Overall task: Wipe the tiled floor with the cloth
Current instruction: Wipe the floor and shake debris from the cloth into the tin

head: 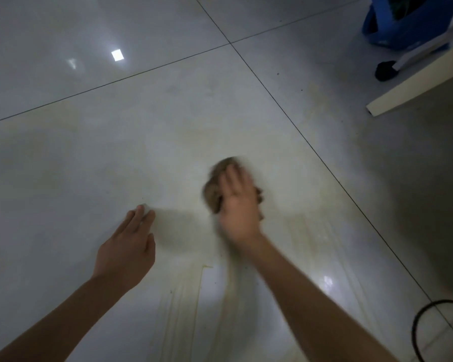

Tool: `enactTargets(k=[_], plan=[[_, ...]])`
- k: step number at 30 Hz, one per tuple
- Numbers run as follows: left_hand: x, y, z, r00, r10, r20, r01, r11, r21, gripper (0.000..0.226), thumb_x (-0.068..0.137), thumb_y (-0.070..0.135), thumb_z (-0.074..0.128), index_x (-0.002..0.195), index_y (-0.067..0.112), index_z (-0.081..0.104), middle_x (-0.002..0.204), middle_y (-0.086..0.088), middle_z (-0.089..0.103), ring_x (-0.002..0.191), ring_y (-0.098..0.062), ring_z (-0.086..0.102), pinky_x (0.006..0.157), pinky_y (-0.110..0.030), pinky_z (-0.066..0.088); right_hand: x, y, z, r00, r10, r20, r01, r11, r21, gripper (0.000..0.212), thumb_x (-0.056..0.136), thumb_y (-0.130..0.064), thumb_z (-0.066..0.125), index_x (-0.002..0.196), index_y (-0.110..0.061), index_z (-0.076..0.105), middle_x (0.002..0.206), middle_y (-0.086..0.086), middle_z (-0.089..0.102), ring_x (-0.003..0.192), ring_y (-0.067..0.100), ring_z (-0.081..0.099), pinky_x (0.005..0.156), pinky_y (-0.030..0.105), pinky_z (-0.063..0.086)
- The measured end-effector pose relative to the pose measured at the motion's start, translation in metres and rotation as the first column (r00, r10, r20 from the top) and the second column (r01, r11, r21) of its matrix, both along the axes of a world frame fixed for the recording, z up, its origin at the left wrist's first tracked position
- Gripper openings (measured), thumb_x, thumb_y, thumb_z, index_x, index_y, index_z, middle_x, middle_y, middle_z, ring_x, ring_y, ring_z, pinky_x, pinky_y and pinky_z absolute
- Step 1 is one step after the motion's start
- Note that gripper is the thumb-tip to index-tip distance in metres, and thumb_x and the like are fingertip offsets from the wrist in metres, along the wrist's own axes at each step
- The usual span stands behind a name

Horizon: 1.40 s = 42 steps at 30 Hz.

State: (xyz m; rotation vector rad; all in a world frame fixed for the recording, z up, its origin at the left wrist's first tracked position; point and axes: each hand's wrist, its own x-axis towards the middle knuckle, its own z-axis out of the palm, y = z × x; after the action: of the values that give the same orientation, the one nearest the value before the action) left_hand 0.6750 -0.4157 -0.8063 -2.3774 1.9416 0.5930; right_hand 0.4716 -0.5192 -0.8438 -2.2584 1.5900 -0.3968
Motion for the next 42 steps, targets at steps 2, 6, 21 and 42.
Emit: enactTargets(k=[2, 6, 21, 42], plan=[[0.006, 0.005, 0.003, 0.993, 0.065, -0.1, -0.068, 0.997, -0.025, 0.056, 0.098, 0.019, 0.042, 0.152, 0.02, 0.026, 0.16, 0.007, 0.017, 0.142, -0.018, 0.031, 0.102, -0.038, 0.041, 0.031, 0.041, 0.006, 0.94, 0.332, 0.072, -0.335, 0.942, 0.021, 0.053, 0.086, -0.005, 0.056, 0.137, 0.002, 0.048, 0.152, 0.022, 0.033, 0.143, 0.042, 0.023, 0.12, 0.049, 0.011], [0.035, 0.025, 0.007, 0.997, 0.047, -0.069, -0.048, 0.999, -0.019, 0.062, 0.096, 0.014, 0.047, 0.153, 0.011, 0.022, 0.162, 0.0, 0.007, 0.146, -0.023, 0.023, 0.108, -0.04, 0.035, -0.015, 0.019, 0.011, 0.686, 0.726, 0.055, -0.724, 0.688, -0.047, 0.035, 0.09, -0.003, 0.055, 0.123, 0.005, 0.062, 0.136, 0.023, 0.052, 0.131, 0.044, 0.043, 0.112, 0.048, 0.03], [0.083, 0.09, -0.003, 0.968, 0.251, 0.012, -0.251, 0.968, 0.004, 0.061, 0.1, 0.019, 0.035, 0.154, 0.011, 0.01, 0.162, -0.003, 0.006, 0.149, -0.015, 0.001, 0.122, -0.036, 0.007, 0.143, -0.005, -0.003, 0.984, 0.172, -0.049, -0.173, 0.985, -0.016, 0.057, 0.097, -0.018, 0.04, 0.152, -0.009, 0.025, 0.161, 0.014, 0.009, 0.149, 0.029, 0.003, 0.12, 0.036, -0.002], [0.125, 0.134, 0.004, 0.866, 0.46, -0.197, -0.473, 0.88, -0.025, 0.056, 0.1, 0.008, 0.036, 0.153, 0.012, 0.019, 0.161, 0.0, 0.013, 0.148, -0.011, 0.009, 0.118, -0.026, 0.009, 0.209, 0.032, -0.001, 0.877, 0.45, 0.171, -0.457, 0.889, 0.004, 0.043, 0.082, 0.006, 0.054, 0.125, 0.001, 0.06, 0.136, 0.021, 0.051, 0.13, 0.036, 0.043, 0.11, 0.039, 0.034]])
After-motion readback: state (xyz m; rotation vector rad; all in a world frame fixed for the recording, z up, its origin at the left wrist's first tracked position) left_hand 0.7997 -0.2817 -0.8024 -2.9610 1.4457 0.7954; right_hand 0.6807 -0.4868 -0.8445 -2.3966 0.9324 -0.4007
